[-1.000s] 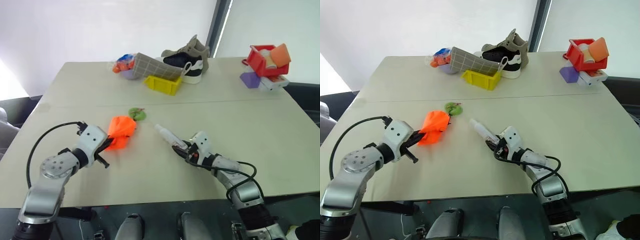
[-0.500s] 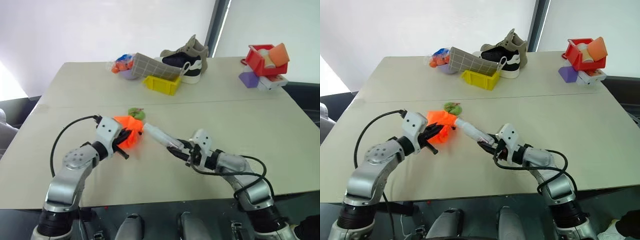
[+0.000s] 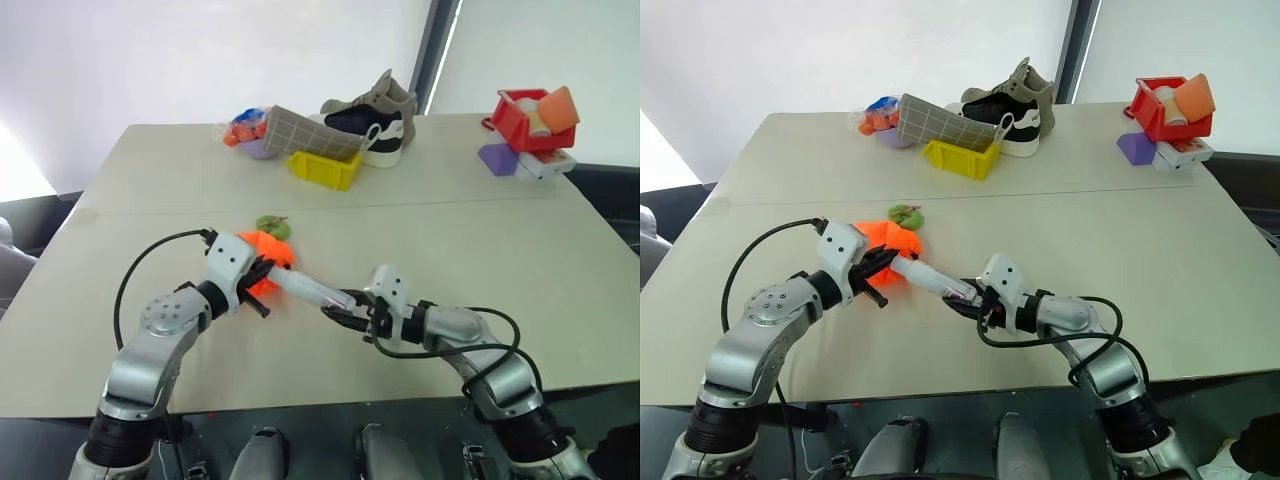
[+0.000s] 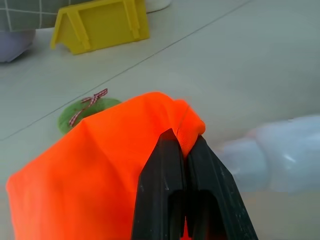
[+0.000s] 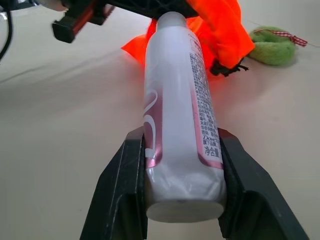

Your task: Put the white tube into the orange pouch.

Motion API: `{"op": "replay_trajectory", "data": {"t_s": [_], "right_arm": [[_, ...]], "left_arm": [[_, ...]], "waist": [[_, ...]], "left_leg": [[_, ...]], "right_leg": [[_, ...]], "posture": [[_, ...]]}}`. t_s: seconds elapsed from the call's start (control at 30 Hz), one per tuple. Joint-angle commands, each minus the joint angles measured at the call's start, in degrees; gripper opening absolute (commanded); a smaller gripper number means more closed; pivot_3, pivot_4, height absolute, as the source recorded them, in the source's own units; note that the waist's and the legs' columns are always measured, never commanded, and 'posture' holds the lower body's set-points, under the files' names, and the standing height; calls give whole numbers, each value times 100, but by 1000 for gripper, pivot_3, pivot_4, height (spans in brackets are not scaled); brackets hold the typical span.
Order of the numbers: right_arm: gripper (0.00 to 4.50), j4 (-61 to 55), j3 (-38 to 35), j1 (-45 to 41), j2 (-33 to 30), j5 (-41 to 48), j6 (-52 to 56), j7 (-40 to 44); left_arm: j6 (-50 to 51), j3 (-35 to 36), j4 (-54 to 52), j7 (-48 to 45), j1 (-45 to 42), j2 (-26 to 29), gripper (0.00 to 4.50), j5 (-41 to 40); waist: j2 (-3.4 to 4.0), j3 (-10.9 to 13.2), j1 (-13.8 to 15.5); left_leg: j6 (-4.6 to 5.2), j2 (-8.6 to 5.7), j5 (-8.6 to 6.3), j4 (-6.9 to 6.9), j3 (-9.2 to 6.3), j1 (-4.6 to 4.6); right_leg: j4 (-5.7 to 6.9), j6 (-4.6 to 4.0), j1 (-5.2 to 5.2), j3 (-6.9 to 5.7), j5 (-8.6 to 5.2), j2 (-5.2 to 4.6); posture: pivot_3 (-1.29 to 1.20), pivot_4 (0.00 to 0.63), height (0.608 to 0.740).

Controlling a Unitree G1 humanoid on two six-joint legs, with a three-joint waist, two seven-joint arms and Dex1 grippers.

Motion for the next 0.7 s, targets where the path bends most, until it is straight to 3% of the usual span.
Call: {"op": "replay_trajectory", "data": {"t_s": [0.03,0.43,0.7], "right_arm": [[1096,71,67,-273,336,-72,-306,-170],[1096,1051,494,-1255,1314,-709,-361,-711],[1096,1526,754,-1802,1518,-1231,94,-1057]], "left_arm": [[9,-133,-426,-146,3,50,0,-192],[411,-340,-988,-489,101,275,0,-721],[626,-365,-1290,-605,195,381,0,-1108]], "waist": [[1,0,-1],[2,1,-17],[3,1,-25]], "left_leg": [[0,0,0,0,0,0],[0,0,0,-1,0,0],[0,0,0,-2,0,1]], "right_leg": [[0,0,0,0,0,0],[2,-1,-2,0,1,1],[4,-8,-4,0,5,2]], "posture": [[0,150,740],[0,150,740],[0,150,740]]}}
